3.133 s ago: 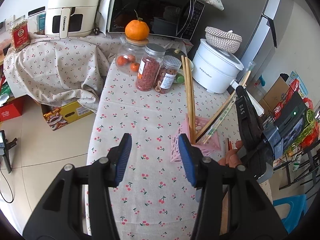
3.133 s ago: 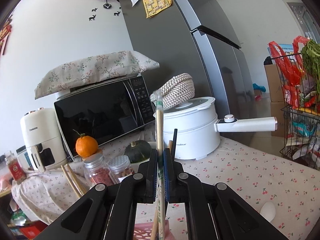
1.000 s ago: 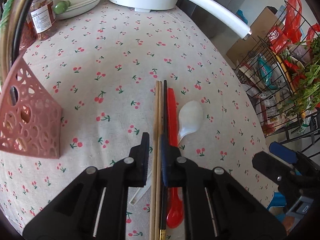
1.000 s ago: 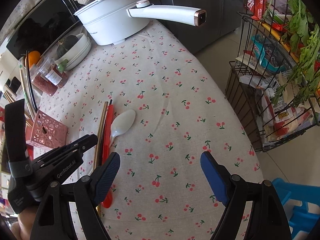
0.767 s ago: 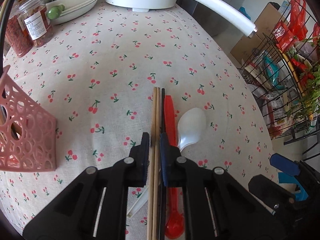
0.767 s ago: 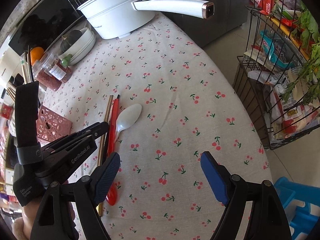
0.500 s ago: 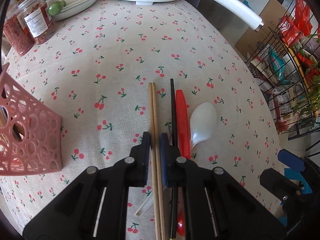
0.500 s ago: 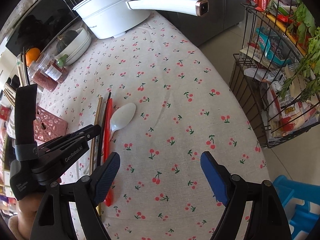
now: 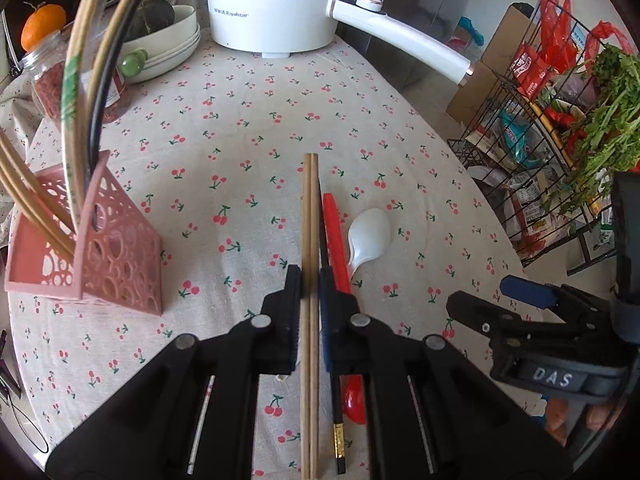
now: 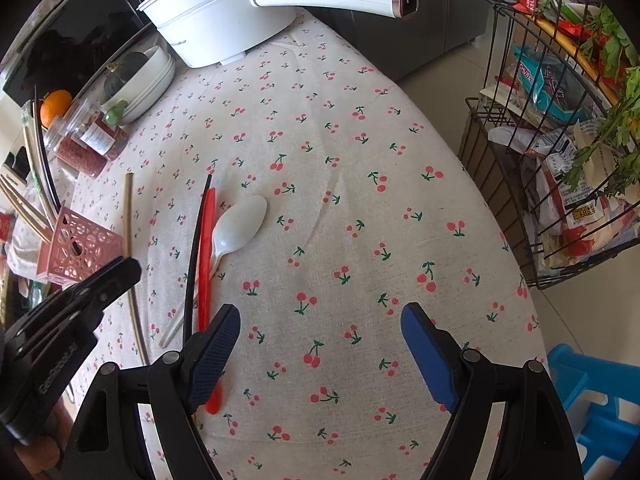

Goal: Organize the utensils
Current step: 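Grasp a wooden chopstick from the row with the left tool, then grasp the black chopstick with the right tool while the left tool lifts its chopstick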

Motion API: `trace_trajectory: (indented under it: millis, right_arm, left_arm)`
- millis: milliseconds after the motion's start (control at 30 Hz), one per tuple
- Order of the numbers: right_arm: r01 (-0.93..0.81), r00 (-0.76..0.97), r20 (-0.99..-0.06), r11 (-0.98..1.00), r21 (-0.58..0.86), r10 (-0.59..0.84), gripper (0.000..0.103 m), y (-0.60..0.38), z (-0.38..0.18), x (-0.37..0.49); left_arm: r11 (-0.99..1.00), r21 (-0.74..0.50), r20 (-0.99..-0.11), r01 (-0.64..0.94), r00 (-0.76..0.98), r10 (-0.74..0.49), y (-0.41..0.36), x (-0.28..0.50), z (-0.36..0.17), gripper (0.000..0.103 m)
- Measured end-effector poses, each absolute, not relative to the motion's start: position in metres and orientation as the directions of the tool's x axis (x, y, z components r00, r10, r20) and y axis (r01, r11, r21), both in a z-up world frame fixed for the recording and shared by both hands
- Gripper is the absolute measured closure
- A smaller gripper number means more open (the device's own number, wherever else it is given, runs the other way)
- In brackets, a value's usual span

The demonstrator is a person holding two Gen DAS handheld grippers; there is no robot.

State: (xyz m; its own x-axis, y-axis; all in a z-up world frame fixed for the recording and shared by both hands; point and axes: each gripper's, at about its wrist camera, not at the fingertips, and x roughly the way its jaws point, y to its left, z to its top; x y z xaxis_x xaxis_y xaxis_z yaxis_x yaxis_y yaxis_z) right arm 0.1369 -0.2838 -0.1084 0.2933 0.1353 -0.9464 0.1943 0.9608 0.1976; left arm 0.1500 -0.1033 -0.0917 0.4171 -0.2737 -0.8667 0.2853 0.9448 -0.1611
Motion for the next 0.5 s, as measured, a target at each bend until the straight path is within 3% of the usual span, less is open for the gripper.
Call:
trace_trajectory:
  millis: [500]
  right_arm:
    - [0.122,0.276,-0.939,0.962,0.245,0.205,0.023,-0.236,-0.116,0.162]
  left_arm:
    - [0.944,-0.169,-0.806,0.284,0.512,-0.298,-0.026,0.106,-0.047,0.093]
